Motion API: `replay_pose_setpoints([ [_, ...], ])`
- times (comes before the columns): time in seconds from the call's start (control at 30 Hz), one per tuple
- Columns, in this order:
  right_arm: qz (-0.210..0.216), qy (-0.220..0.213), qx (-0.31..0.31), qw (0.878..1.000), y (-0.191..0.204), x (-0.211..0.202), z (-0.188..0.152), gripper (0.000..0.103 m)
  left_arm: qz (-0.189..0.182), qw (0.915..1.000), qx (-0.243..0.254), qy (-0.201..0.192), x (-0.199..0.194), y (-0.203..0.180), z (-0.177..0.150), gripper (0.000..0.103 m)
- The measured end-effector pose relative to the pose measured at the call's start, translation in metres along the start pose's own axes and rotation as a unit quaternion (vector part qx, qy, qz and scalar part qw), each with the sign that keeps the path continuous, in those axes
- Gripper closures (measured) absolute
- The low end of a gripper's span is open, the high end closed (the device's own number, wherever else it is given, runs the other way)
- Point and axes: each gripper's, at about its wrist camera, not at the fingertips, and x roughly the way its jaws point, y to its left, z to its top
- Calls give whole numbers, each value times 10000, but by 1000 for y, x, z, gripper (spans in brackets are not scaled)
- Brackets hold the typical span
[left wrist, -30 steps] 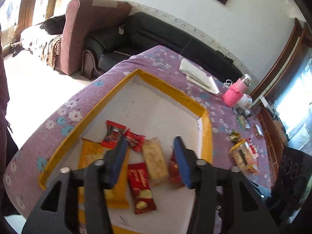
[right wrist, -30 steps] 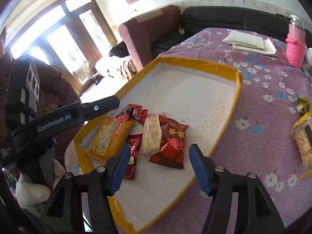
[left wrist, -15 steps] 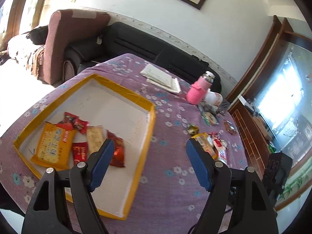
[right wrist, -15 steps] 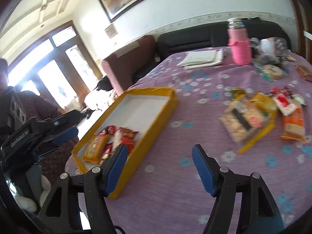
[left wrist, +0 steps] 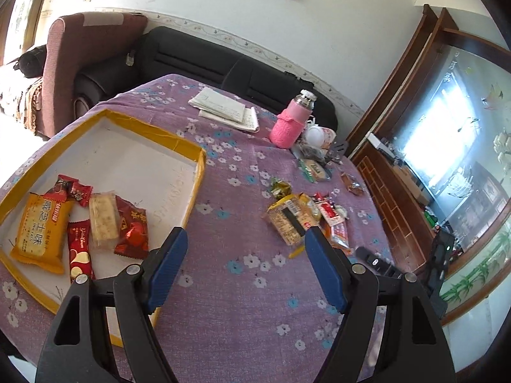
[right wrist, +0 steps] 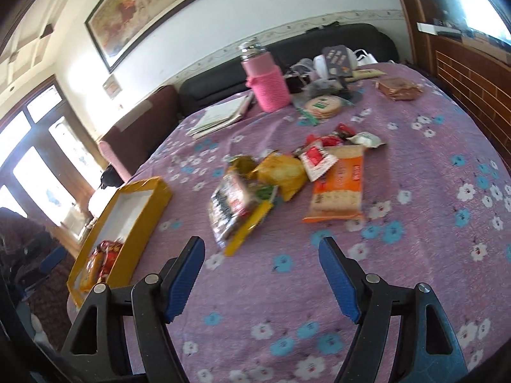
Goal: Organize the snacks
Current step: 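Move both open tools back over the snack pile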
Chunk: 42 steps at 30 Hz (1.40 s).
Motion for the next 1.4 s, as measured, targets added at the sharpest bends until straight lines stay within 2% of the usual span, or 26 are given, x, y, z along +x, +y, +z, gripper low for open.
replay_pose_setpoints([
  [0.1,-163,45,47,9998,-13,10,21,27,8,9999,-110,66,6,5,-1,27],
  [0.23,44,272,199,9994,-15,36,45,27,-100,9994,-189,282,15,7,-7,27],
  [0.37,340,646,142,9972,1,72,57,26,-118,9993,-154,315,15,6,-9,27],
  [0.47,203,685,6,9974,14,97,66,28,-129,9993,-183,314,13,7,-9,27],
  [0.57,104,866,-106,9961,27,119,68,41,-98,9993,-214,290,10,12,-9,27],
  [0.6,239,1038,-137,9942,35,126,65,47,-84,9993,-236,289,10,14,-9,27],
  [0.67,354,1173,-370,9918,51,128,56,47,-48,9991,-278,314,11,19,-9,27],
  [0.77,1079,1637,-638,9785,72,127,36,47,-42,9987,-329,388,16,23,-10,27],
  [0.8,1235,1673,-650,9760,73,123,32,49,-47,9986,-328,413,18,24,-11,27],
  [0.93,871,1213,-485,9876,55,106,40,46,-118,9982,-265,517,25,21,-13,27],
  [1.03,517,1080,-393,9920,39,105,47,46,-152,9984,-145,522,25,15,-14,27],
  [1.17,726,928,-277,9926,38,101,47,46,66,9993,-172,321,6,19,-8,27],
  [1.3,1019,813,-379,9907,57,102,43,42,354,9991,-230,-52,-30,30,0,27],
  [1.4,1146,895,-421,9885,68,109,41,42,460,9985,-292,-50,-30,36,1,27],
])
